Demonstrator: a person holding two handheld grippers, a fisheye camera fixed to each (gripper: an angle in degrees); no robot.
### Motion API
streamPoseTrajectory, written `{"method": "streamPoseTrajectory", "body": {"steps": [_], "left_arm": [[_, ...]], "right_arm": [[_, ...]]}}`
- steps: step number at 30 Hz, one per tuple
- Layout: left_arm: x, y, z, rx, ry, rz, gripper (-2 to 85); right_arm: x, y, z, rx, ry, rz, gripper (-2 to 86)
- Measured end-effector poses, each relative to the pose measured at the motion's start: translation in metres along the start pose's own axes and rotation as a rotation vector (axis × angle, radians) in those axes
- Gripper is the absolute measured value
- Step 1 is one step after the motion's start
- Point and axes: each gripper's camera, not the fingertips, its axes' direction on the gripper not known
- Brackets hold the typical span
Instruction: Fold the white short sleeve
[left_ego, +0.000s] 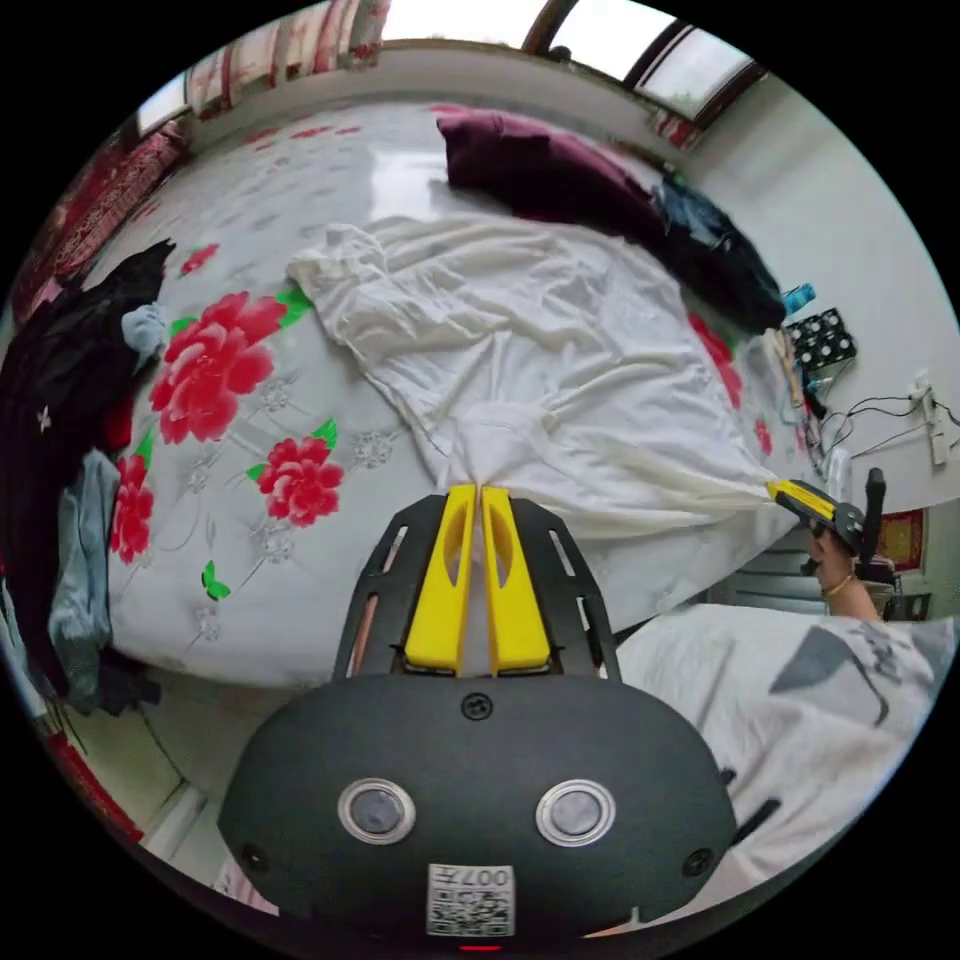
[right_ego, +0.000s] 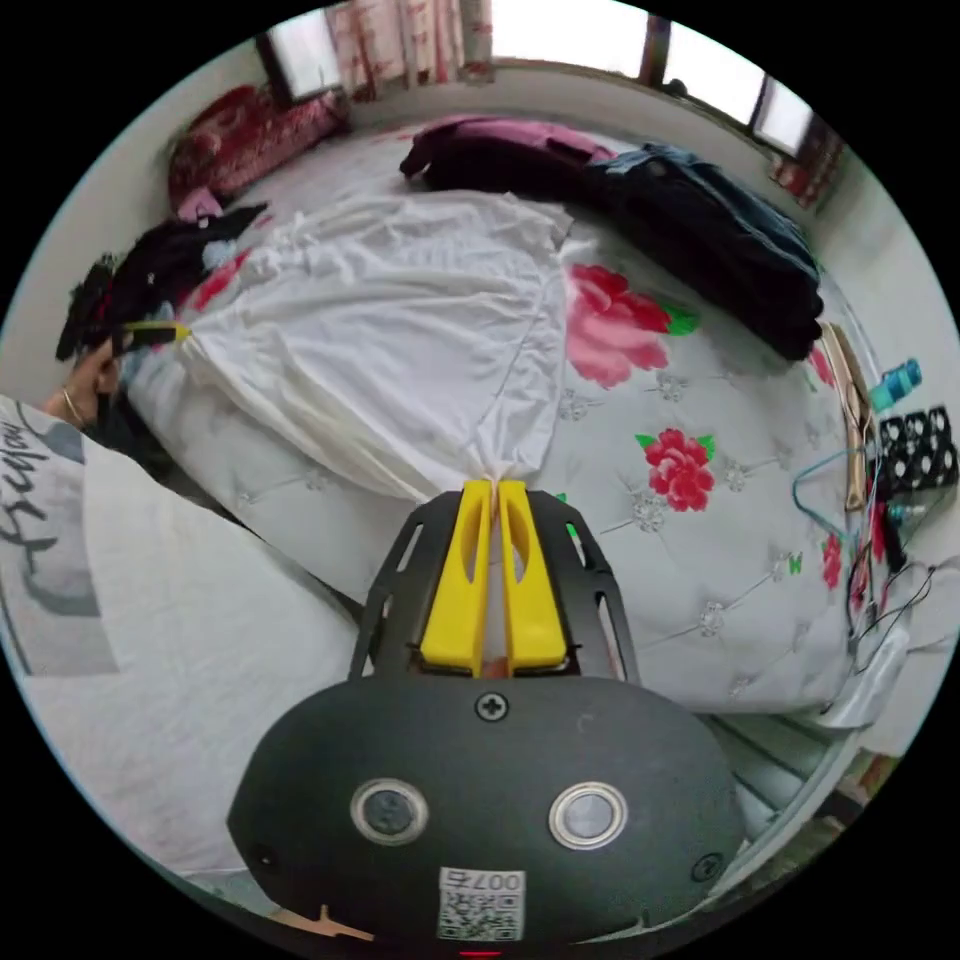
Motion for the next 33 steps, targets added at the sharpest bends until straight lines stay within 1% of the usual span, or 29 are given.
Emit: {"method": "streamPoseTrajectory", "body": {"steps": [2,4,6,8,9,12,15,19,22,23,24,27,29,32,33], "left_arm": [[-0.005,0.026,-0.021,0.054,0.030,-0.004,-0.7],[-0.011,0.059,-0.029,0.064,0.037,-0.034,-0.4],[-0.014,0.079,-0.025,0.036,0.030,-0.078,0.3],[-0.015,0.094,-0.021,0.009,0.050,-0.119,2.2],[-0.014,0.101,-0.020,0.008,0.060,-0.139,3.1],[-0.003,0.108,-0.025,0.035,0.074,-0.149,4.8],[0.013,0.102,-0.024,0.032,0.088,-0.115,6.4],[0.033,0.090,-0.003,-0.032,0.100,-0.110,9.2],[0.045,0.077,0.019,-0.103,0.075,-0.132,7.9],[0.047,0.075,0.023,-0.120,0.056,-0.135,5.5],[0.050,0.072,0.028,-0.147,-0.024,-0.158,0.6],[0.054,0.069,0.018,-0.133,-0.037,-0.142,-0.6],[0.055,0.073,0.007,-0.111,-0.053,-0.136,-0.8],[0.052,0.088,-0.015,-0.059,-0.025,-0.157,-0.9],[0.051,0.095,-0.022,-0.039,-0.021,-0.168,-0.9]], "right_arm": [[0.028,0.021,-0.033,0.098,-0.126,0.106,1.0],[0.041,0.036,-0.037,0.094,-0.200,0.169,2.0],[0.039,0.044,-0.030,0.043,-0.198,0.175,3.5],[0.024,0.045,-0.023,-0.040,-0.118,0.125,5.5],[0.021,0.044,-0.023,-0.047,-0.109,0.111,6.0],[0.002,0.035,-0.037,-0.005,-0.072,0.044,7.1],[-0.019,0.020,-0.045,0.009,-0.012,-0.070,7.3],[-0.038,0.003,-0.025,-0.071,0.040,-0.222,6.5],[-0.036,-0.005,-0.004,-0.143,0.044,-0.266,4.0],[-0.032,-0.008,-0.008,-0.120,0.029,-0.258,2.2],[-0.029,-0.011,-0.012,-0.112,0.023,-0.246,1.7],[-0.006,-0.018,-0.048,-0.021,-0.021,-0.168,0.3],[0.022,-0.015,-0.084,0.091,-0.095,-0.080,0.0],[0.061,0.000,-0.111,0.186,-0.192,0.053,-0.2],[0.070,0.004,-0.111,0.190,-0.217,0.081,-0.2]]}}
